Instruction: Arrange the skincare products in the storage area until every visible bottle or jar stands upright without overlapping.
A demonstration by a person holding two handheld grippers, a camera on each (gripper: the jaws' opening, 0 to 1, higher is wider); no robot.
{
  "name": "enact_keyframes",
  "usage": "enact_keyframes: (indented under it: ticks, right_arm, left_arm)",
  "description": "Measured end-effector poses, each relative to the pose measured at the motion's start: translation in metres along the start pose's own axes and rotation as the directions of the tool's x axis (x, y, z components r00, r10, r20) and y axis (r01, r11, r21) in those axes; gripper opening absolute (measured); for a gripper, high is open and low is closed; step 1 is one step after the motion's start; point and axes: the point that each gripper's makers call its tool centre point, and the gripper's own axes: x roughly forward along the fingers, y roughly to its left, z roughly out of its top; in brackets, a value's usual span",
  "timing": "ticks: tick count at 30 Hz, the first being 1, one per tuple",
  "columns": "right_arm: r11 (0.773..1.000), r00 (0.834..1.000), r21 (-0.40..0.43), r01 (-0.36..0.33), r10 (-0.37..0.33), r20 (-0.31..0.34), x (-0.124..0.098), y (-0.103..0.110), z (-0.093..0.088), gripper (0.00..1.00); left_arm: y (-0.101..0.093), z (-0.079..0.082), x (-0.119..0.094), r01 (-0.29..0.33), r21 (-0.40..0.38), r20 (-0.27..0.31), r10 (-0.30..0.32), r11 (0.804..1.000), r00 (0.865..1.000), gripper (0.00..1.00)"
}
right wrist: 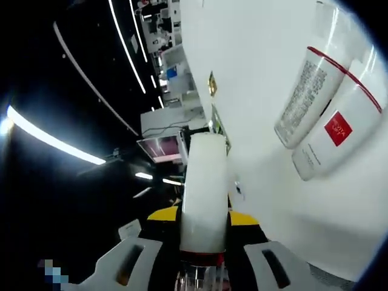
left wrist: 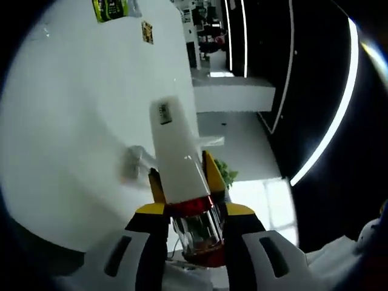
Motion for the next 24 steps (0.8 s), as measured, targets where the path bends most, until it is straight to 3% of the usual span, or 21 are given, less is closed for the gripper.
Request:
enact_keyframes:
  ticks: [9,14,24]
  right_arm:
    - [1.000,0.999,-0.004,0.027,-0.027,-0.017,0.001,-0.007,-0.005,0.22]
    - [1.000,0.999,0.007,0.031,-0.031,-0.027,0.007,-0.010,-0.008,0.23]
    - [0.997,0.995,0.031,0.076,-0.074,-0.061,0.009,-0.017,-0.019,0.23]
  left_arm:
    - [0.008,-0.003,-0.006,-0.037,-0.028,-0.045,0.036,0.999,0.998,0.25]
    - [0.010,-0.002,-0.013,-0.080,-0.044,-0.036,0.079,0.996,0.996,0.24]
    - [0.017,-0.005,-0.019,-0.110,-0.119,-0.034,0.107,0.987,0.994,0.23]
